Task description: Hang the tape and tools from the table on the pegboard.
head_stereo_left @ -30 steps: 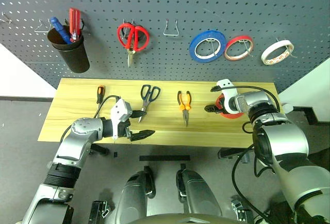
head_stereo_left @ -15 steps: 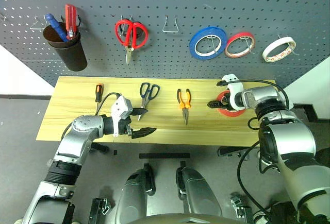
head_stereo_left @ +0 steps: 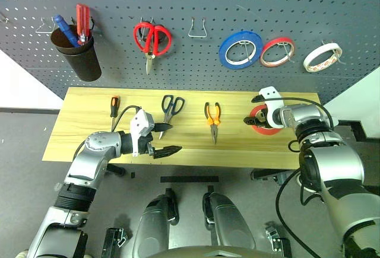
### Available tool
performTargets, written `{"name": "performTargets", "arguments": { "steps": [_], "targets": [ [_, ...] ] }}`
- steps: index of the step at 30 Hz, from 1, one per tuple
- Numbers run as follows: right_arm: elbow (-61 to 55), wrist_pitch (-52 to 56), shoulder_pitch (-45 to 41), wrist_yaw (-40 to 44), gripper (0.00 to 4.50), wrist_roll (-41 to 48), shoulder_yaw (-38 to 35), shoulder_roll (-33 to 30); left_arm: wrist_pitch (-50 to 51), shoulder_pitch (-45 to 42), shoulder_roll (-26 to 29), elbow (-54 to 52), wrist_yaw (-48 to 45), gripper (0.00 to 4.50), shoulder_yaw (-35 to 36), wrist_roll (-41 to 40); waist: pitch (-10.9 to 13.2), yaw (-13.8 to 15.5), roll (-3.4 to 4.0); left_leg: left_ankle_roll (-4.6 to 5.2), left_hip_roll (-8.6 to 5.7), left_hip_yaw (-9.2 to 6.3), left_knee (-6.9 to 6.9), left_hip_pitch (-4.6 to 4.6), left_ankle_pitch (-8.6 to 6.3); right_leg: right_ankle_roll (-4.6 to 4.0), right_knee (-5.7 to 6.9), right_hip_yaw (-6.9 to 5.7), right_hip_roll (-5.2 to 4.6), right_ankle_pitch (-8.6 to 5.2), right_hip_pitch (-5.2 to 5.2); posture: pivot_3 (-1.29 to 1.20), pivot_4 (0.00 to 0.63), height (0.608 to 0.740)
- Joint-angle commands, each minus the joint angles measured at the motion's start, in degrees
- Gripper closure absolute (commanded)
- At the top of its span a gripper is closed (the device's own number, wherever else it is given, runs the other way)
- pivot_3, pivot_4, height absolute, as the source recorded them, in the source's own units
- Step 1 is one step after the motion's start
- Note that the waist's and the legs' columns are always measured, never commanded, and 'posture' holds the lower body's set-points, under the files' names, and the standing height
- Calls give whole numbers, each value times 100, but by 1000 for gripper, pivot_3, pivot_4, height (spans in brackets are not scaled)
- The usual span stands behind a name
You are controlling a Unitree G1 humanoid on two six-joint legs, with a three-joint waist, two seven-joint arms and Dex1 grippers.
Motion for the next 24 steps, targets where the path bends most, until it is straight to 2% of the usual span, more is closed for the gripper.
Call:
{"name": "performTargets", "arguments": {
  "steps": [1, 7, 10, 20, 24],
  "targets": [
    [102, -126, 40, -97, 31, -59, 27, 69, -71, 23, 56, -144, -2, 0, 36, -11, 1, -7, -1, 0, 0, 0, 1, 0, 0, 1, 0, 0, 1, 0, 0, 4, 323, 740],
    [216, -71, 130, -115, 31, -193, 170, 167, -29, 127, 110, -254, 29, 0, 51, -18, 13, 1, -20, -5, 3, -1, 7, 2, 3, 5, 5, -1, 2, 0, 3, 18, 352, 740],
    [238, 53, 130, 52, 553, -286, 269, 156, 6, 184, 139, -326, 36, 0, 64, -35, 26, 13, -41, -5, 3, -3, 5, 6, 3, 5, 5, -3, 1, 0, 7, 22, 362, 740],
    [242, 96, 126, 195, 3774, -433, 363, 154, -63, 204, 112, -282, 165, 0, 66, 13, 38, 15, -58, 19, 3, -20, -1, 6, -16, -6, -1, -15, -9, -4, 9, 32, 364, 740],
    [212, 87, 39, 204, 3818, -373, 271, 76, -81, 224, 118, -301, 187, 0, 74, -6, 38, 13, -58, 18, 3, -24, -5, 6, -18, -10, -2, -20, -12, -5, 8, 27, 347, 740]
  ]
}}
